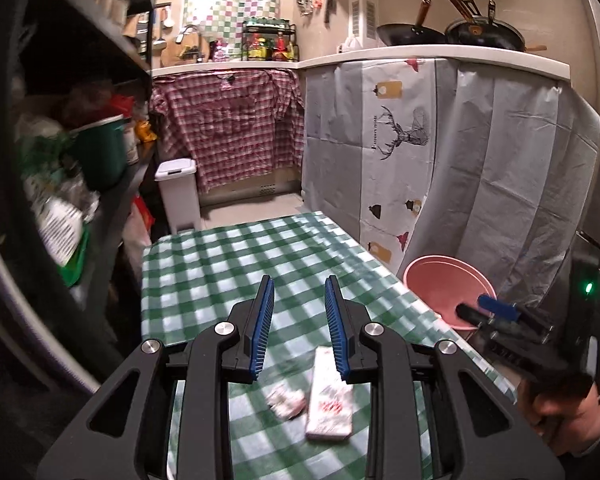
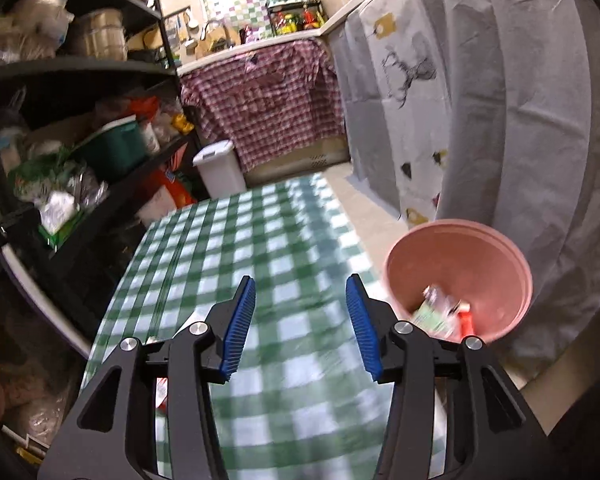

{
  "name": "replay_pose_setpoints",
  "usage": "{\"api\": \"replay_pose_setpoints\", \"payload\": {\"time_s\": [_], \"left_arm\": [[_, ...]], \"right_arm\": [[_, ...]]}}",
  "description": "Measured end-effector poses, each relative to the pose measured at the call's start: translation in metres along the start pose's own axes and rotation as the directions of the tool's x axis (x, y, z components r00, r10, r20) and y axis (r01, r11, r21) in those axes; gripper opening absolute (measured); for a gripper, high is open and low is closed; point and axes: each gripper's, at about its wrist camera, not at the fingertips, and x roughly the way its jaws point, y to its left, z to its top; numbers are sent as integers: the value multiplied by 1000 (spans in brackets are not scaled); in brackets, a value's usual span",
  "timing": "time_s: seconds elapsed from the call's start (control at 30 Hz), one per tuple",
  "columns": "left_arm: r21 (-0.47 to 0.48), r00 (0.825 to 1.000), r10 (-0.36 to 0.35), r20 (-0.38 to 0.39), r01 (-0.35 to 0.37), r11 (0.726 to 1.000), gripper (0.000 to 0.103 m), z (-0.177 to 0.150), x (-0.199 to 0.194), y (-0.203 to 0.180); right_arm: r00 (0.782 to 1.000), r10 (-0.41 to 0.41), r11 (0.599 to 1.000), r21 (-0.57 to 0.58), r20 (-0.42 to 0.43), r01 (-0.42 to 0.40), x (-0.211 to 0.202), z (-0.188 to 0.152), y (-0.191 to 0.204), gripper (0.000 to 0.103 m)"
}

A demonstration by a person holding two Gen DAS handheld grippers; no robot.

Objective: Collect trash
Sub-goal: 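Move both open tools back over the tissue and milk carton on the table, then grasp the white tissue with the left tool while the right tool grasps the white-red milk carton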

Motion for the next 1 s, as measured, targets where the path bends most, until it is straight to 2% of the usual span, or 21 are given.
{"api": "replay_pose_setpoints", "payload": {"time_s": [0.07,0.13,0.17,0.27,0.47,0.63,0.83,1.0], "left_arm": [[-35,1000,7,-17,-7,999,26,-8,2,13],[-48,1000,15,-16,-16,999,26,-9,0,22],[-51,1000,19,-9,-19,999,26,-9,-2,25],[-78,999,37,-9,-37,996,26,-12,-4,40],[-110,994,77,-72,-85,990,26,-24,11,64],[-107,993,72,-97,-82,991,26,-28,21,67],[-107,992,8,-128,-22,994,26,-38,31,68],[-78,979,-22,-205,6,997,26,-55,52,63]], "right_arm": [[1000,0,1000,-13,-10,0,2,-15,20,49],[1000,0,999,-34,-26,-1,7,-28,42,61],[999,8,999,-44,-41,-10,11,-34,54,64],[997,30,998,-59,-75,-35,18,-49,77,68],[985,45,995,-79,-169,-59,44,-69,115,79],[973,13,993,-115,-231,-40,62,-82,131,79],[966,-39,992,-124,-254,7,70,-84,117,78],[962,-44,994,-109,-269,15,70,-82,99,69]]}}
